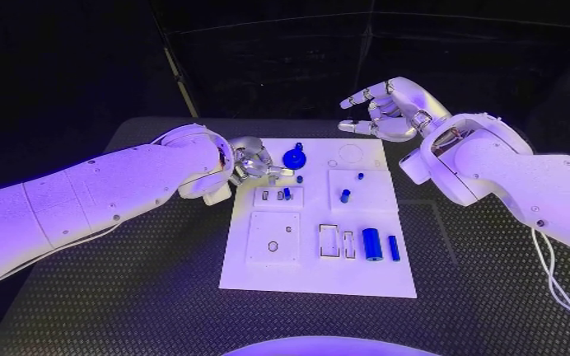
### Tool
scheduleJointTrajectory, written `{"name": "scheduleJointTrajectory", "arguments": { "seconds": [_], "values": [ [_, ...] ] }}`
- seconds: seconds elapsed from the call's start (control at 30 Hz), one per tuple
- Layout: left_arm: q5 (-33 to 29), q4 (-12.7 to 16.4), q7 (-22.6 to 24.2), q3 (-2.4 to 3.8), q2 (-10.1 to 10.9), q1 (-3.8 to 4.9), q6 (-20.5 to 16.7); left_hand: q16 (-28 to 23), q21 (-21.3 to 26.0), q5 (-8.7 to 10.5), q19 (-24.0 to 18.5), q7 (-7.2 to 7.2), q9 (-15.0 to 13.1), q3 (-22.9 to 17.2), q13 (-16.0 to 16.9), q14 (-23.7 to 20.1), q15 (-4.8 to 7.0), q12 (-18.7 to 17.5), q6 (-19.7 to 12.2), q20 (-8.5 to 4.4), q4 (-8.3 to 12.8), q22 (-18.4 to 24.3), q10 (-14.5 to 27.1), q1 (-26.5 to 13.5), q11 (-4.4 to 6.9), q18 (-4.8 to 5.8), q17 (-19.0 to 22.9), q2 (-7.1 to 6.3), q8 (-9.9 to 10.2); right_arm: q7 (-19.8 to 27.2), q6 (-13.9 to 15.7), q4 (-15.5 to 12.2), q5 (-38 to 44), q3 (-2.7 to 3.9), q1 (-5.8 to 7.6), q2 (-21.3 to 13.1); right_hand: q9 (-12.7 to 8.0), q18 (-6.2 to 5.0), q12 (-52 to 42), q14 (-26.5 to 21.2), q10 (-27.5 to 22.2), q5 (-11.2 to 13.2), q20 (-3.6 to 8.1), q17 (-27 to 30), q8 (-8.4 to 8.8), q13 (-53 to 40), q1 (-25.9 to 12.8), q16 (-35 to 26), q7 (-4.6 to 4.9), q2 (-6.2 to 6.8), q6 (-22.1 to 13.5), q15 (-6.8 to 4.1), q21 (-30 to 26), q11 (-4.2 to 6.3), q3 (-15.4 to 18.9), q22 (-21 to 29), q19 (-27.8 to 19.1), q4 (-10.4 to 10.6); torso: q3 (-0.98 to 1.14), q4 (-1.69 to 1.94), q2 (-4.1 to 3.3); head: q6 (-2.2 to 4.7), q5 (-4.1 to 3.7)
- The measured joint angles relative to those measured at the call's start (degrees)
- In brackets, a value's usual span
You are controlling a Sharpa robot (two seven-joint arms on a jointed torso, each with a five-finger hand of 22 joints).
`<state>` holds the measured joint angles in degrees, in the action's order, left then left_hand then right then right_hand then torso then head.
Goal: Assemble the parts on the task board
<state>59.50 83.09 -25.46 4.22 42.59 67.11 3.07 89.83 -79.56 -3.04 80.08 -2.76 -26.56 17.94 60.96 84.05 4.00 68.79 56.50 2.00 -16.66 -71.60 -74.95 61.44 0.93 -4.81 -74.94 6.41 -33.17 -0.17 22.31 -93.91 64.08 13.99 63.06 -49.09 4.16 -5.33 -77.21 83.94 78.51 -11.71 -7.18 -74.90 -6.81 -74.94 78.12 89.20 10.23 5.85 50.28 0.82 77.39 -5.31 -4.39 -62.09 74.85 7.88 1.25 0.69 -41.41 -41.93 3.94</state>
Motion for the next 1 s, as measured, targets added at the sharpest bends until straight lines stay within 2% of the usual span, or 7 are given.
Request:
{"name": "scheduleJointTrajectory", "arguments": {
  "seconds": [0.17, 0.57, 0.93, 1.0],
  "values": [
    [3.19, -1.15, -1.83, -0.71, -2.18, 0.95, 1.64, 0.0, -0.04, 0.0, 0.01, 0.0, -0.67, 0.22, 0.21, 0.0, 0.0, 0.0, 0.0, -0.02, -0.08, -0.21, 0.0, 0.0, 0.0, 0.0, 0.0, 0.0, -0.41, -0.19, 0.0, 0.61, -0.45, 0.03, 0.11, 0.39, -0.01, 0.01, 0.0, 0.0, 0.0, 0.01, 0.21, 0.0, 0.0, 0.0, 0.0, -0.23, 0.0, 0.0, 0.0, 0.0, -0.22, 0.0, 0.0, 0.25, -0.21, 0.0, 0.1, 0.01, 0.09, -0.07, -0.14],
    [6.15, -3.93, -3.63, -2.34, -5.5, 2.26, 4.48, 0.0, -0.03, 0.0, 0.0, 0.0, -1.46, 0.7, 0.29, 0.0, 0.0, 0.0, -0.82, -0.02, 0.08, -0.37, 0.01, 0.0, 0.0, -0.01, 0.01, 0.0, -0.79, -0.66, -0.05, 1.45, -0.79, 0.03, 0.15, 1.26, -0.01, 0.01, 0.0, 0.0, 0.0, 0.01, 0.22, -0.04, 0.0, 0.0, 0.0, -0.55, 0.0, 0.0, 0.0, 0.0, -0.52, 0.0, 0.0, 1.09, -0.63, 0.0, 0.02, 0.14, 0.08, -0.46, -0.13],
    [6.86, -5.23, -4.19, -2.76, -6.84, 2.62, 6.99, 0.0, -0.27, -0.01, 0.0, -0.01, -2.43, 0.85, 1.02, 0.0, 0.0, 0.66, -1.24, -0.02, 0.24, -0.82, 0.01, 1.05, 0.0, -0.01, 0.01, 1.05, -1.46, -0.98, -0.28, 1.83, -0.86, 0.03, 0.15, 1.65, -0.06, 0.01, 0.0, 0.0, -0.21, -0.58, 0.02, -0.04, 0.0, 0.0, 0.0, -0.55, 0.0, 0.0, 0.0, 0.0, -0.86, 0.21, 0.0, 1.46, -0.83, 0.0, -0.08, 0.04, -0.02, -0.97, 0.01],
    [6.91, -5.42, -4.24, -2.77, -7.04, 2.65, 7.32, 0.0, -0.26, -0.01, 0.0, -0.01, -2.57, 1.02, 1.04, 0.0, -0.01, 0.66, -1.24, -0.02, 0.41, -0.88, 0.01, 1.29, -0.01, -0.01, 0.01, 0.81, -1.46, -1.0, -0.37, 1.86, -0.87, 0.03, 0.15, 1.7, -0.06, 0.01, 0.0, 0.0, -0.21, -0.61, 0.01, -0.03, 0.0, 0.0, 0.0, -0.6, 0.0, 0.0, 0.0, 0.0, -0.86, 0.21, 0.0, 1.52, -0.84, 0.0, -0.08, 0.04, -0.03, -1.03, 0.01]
  ]
}}
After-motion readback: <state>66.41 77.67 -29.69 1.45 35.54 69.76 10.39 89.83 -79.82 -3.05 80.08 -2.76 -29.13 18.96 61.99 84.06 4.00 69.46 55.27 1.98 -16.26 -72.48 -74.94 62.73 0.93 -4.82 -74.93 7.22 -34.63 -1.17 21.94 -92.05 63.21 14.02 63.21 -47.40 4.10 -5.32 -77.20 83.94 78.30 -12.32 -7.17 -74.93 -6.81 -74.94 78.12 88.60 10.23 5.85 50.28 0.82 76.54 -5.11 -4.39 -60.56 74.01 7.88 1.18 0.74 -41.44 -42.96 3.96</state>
